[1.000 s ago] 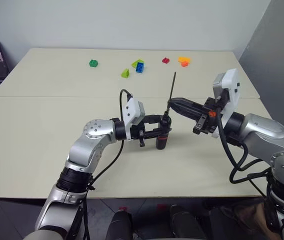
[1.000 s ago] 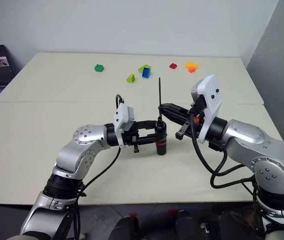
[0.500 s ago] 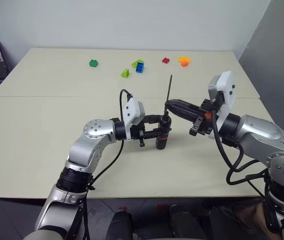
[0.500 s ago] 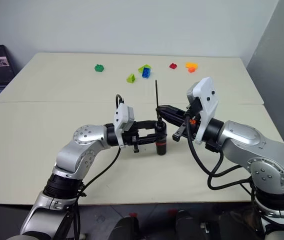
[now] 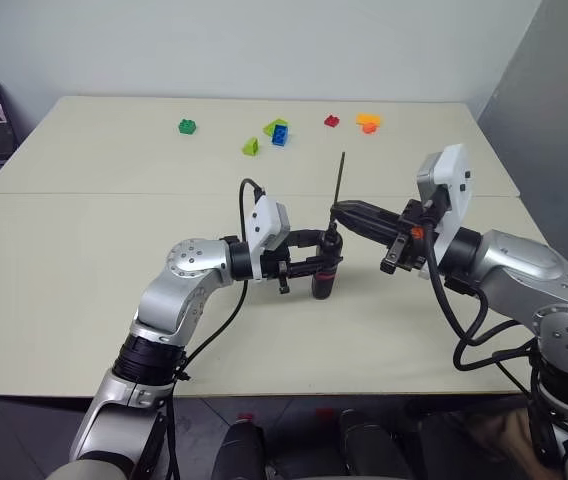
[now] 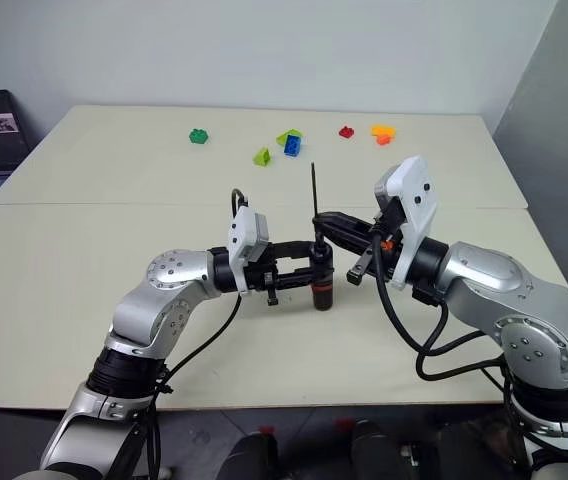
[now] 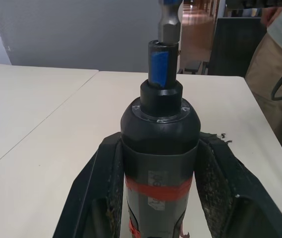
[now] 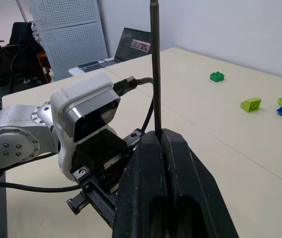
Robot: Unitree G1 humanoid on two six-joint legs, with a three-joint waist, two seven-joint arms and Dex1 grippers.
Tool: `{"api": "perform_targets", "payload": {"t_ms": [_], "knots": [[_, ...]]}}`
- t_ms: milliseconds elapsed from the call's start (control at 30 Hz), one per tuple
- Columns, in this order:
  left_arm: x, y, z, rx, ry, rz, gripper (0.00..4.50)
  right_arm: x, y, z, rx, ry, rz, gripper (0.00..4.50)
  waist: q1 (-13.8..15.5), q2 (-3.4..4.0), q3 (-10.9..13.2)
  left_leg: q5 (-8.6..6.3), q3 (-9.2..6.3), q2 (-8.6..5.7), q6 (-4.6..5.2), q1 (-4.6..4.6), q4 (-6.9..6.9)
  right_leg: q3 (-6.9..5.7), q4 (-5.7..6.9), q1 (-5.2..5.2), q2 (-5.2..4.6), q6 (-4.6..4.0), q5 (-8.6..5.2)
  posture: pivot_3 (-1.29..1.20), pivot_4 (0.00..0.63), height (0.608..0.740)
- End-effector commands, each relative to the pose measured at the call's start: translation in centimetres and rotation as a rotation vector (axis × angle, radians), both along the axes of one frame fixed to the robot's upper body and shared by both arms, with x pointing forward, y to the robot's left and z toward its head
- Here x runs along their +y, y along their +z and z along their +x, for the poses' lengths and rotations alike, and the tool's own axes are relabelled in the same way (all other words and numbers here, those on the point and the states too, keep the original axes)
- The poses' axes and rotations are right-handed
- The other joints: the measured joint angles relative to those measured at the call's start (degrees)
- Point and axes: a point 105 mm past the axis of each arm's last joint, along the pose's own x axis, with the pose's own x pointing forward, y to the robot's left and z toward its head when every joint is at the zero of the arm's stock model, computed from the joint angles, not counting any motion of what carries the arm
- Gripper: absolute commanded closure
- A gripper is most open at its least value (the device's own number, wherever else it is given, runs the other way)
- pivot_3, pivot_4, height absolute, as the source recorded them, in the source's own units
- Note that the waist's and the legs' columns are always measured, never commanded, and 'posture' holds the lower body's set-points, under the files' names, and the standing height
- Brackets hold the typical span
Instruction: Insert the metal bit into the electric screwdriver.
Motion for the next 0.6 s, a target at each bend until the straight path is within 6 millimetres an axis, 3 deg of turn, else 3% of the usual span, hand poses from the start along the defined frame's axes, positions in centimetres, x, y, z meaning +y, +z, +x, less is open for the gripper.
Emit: {"api": "perform_targets", "payload": {"t_ms": [33,600], "knots": [[0.22,0.96,-0.15,-0.051,0.001,0.002,2.86,-0.10,0.57,-0.17,-0.040,-0.005,0.013,4.50,0.0,0.00,0.0,0.00,0.00,0.00,0.00,0.00,0.00,0.00,0.00,0.00,0.00,0.00,0.00,0.00,0.150,0.740],[0.12,0.87,-0.18,-0.051,-0.005,0.004,2.86,0.12,0.02,-0.08,-0.056,0.038,-0.067,4.50,0.0,0.00,0.0,0.00,0.00,0.00,0.00,0.01,0.00,0.00,0.00,0.00,0.00,0.00,0.00,0.00,0.150,0.740]]}}
